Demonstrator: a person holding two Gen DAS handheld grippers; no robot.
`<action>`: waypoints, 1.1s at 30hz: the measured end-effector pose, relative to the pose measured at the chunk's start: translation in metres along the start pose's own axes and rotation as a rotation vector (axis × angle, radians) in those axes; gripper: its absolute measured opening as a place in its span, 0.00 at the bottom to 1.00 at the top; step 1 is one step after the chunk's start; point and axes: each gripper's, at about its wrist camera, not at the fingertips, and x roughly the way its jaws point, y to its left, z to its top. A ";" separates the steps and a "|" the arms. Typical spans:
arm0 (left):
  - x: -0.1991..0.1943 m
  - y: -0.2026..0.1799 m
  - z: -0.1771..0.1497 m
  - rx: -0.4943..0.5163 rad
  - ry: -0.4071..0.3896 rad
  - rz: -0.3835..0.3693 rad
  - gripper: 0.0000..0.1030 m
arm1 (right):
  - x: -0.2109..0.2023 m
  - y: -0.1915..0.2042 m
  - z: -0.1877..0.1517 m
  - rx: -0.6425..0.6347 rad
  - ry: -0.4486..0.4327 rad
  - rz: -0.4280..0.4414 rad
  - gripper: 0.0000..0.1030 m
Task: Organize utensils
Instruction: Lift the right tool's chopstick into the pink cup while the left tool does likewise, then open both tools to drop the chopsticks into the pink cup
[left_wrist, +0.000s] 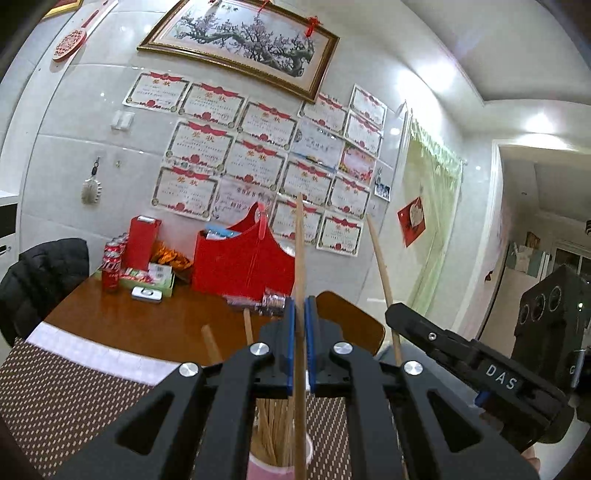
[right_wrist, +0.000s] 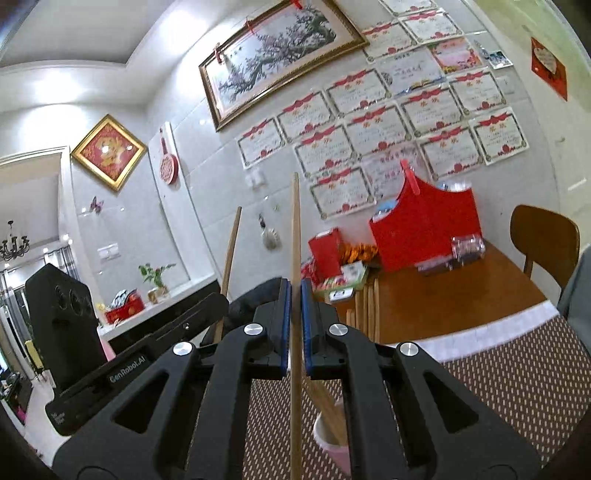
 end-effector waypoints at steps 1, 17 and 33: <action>0.006 0.001 0.002 -0.002 -0.005 -0.003 0.05 | 0.005 -0.003 0.003 0.001 -0.006 0.001 0.06; 0.083 0.024 -0.027 -0.046 -0.019 -0.005 0.05 | 0.071 -0.048 -0.019 0.046 -0.019 -0.008 0.06; 0.088 0.032 -0.055 -0.047 -0.001 0.026 0.05 | 0.082 -0.054 -0.043 0.033 0.014 -0.035 0.06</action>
